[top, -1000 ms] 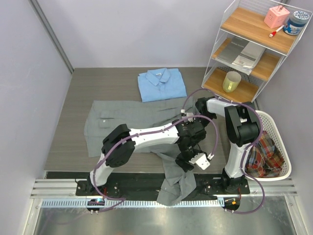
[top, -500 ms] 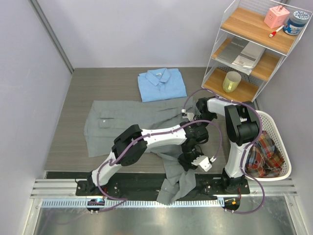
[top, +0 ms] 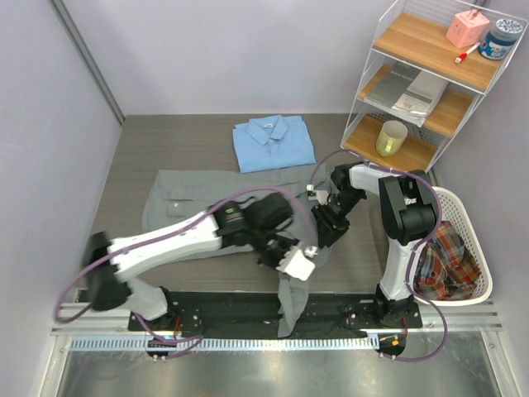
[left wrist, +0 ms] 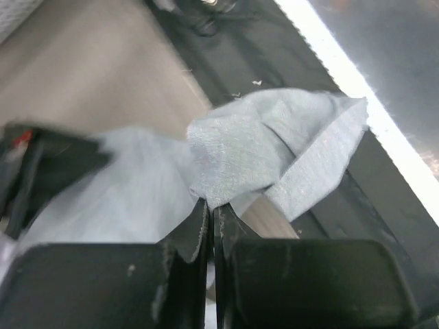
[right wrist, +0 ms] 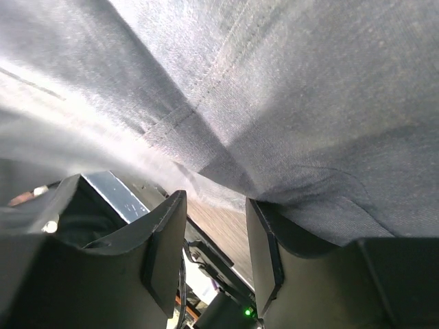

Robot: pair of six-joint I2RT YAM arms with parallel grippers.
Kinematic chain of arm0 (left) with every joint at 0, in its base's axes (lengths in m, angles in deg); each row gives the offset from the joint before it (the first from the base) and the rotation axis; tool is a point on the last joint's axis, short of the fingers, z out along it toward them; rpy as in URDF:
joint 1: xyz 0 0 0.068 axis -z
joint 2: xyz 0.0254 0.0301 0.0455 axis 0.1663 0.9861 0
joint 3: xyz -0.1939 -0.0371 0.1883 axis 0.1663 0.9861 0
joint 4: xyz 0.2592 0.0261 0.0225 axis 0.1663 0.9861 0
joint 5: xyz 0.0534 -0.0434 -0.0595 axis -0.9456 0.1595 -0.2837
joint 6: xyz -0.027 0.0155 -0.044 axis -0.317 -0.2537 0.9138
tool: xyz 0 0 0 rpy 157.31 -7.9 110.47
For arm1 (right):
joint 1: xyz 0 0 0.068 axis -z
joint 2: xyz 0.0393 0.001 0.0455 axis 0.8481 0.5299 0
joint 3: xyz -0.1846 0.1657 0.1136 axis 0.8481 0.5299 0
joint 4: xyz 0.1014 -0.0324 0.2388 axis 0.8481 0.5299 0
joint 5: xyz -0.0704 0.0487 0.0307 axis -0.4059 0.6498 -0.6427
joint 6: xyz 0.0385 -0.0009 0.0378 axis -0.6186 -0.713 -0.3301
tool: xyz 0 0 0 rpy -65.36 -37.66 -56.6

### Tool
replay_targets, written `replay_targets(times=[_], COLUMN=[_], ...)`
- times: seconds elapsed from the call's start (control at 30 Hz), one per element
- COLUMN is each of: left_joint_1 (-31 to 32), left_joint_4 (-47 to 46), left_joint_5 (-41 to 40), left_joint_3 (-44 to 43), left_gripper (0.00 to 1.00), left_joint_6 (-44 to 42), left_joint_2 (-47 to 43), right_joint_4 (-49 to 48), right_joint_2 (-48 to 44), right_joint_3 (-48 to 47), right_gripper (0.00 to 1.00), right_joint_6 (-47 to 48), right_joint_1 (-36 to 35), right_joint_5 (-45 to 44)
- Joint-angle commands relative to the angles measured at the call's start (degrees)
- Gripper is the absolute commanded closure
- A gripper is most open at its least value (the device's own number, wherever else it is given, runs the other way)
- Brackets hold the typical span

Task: Fold and stack the long sleeve shirts
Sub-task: Fold the shirt

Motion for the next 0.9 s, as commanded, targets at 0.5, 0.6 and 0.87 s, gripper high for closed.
replay_targets(times=[0.5,0.6,0.87], left_joint_1=[-2.1,-2.6,-6.7], left_joint_4=[-5.5,-5.4,-9.0], left_joint_5=[-15.0,-14.9,-16.1], left_joint_3=[43.6,42.4,38.0], left_gripper=[0.71,0.48,0.3], left_joint_6=[-4.1,0.6,19.2], left_joint_2=[-33.3,-36.9,-39.7], right_joint_4=[-3.5,-2.8,1.4], right_joint_2=[-0.8,-0.9,-10.4], right_joint_3=[-2.6,-3.2,-3.9], right_gripper=[0.53,0.53,0.53], right_joint_6=[2.5,2.9,6.8], right_joint_1=[0.6,0.6,0.4], right_joint_5=[-10.3,-10.1,-1.7])
